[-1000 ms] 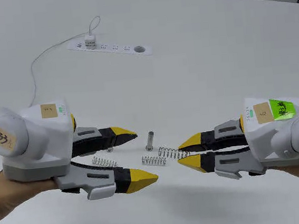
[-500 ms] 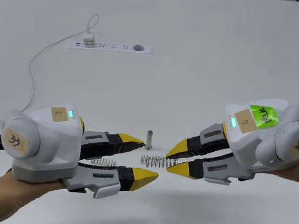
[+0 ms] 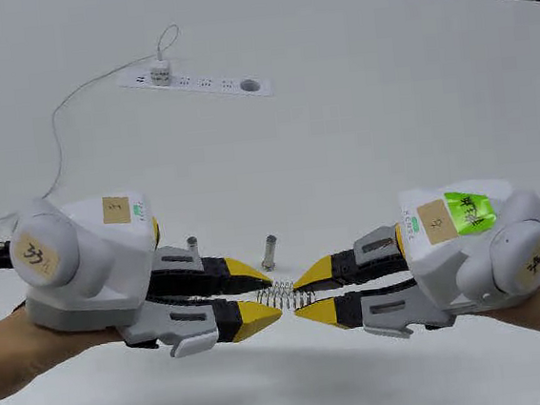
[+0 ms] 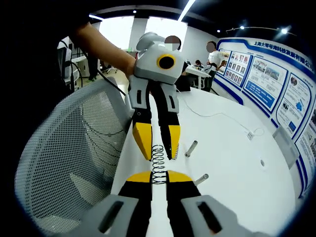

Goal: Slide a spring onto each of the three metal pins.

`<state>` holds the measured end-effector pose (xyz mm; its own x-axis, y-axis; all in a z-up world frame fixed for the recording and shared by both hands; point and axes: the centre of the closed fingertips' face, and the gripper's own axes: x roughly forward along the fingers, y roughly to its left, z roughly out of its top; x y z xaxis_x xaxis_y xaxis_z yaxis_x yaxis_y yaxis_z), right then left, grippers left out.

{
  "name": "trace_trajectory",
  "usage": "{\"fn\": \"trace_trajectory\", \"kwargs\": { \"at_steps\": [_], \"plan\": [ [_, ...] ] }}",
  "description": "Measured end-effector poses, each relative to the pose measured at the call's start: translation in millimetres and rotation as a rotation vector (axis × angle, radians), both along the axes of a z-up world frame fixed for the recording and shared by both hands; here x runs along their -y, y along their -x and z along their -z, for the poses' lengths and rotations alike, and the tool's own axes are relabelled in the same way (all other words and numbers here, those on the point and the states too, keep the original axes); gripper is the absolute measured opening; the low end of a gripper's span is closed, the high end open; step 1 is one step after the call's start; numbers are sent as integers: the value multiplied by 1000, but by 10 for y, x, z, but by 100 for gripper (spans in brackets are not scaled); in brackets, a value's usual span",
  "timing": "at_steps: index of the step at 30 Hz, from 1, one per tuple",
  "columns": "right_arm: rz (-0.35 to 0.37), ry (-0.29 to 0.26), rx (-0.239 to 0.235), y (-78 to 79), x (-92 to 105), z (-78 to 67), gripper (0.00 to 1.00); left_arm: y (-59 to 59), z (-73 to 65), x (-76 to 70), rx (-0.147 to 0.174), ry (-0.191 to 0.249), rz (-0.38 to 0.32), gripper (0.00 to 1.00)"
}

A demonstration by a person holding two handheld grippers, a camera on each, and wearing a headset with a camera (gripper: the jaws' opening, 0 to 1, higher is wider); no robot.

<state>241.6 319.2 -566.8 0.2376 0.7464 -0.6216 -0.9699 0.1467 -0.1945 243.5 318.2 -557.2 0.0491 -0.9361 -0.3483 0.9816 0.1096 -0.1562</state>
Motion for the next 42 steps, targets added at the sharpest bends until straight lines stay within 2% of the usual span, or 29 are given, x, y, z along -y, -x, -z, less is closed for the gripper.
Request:
{"fn": "trace_trajectory", "kwargs": {
  "at_steps": [8,11,12,13,16,19,25,28,31,35,39,42],
  "plan": [
    [0,1,2,-13,-12,-13,10,20,-7,2,13,-11,16,13],
    [2,0,1,-13,-9,-16,10,27,-1,3,37,-24,25,12],
    [0,2,2,-11,-8,-15,10,29,5,3,56,-33,31,11],
    [-1,5,7,-13,-5,-16,10,28,4,10,98,-43,43,11],
    [-2,12,10,-12,3,-12,10,39,10,26,131,-62,58,10],
    [-4,12,13,-8,8,-14,10,40,5,30,146,-64,68,10],
    [-22,15,35,-1,4,-21,11,24,-5,14,157,-57,76,9],
    [-21,14,32,0,-3,-8,12,32,1,7,167,-63,84,9],
    [-22,12,24,8,-10,-3,12,38,-2,-2,161,-58,87,9],
    [-30,48,27,7,28,72,14,45,-34,13,161,-47,89,9],
    [-9,7,11,10,16,18,12,43,-7,2,170,-59,92,9],
    [-12,7,4,22,18,22,12,54,-18,-1,163,-47,90,9]
  ]
}}
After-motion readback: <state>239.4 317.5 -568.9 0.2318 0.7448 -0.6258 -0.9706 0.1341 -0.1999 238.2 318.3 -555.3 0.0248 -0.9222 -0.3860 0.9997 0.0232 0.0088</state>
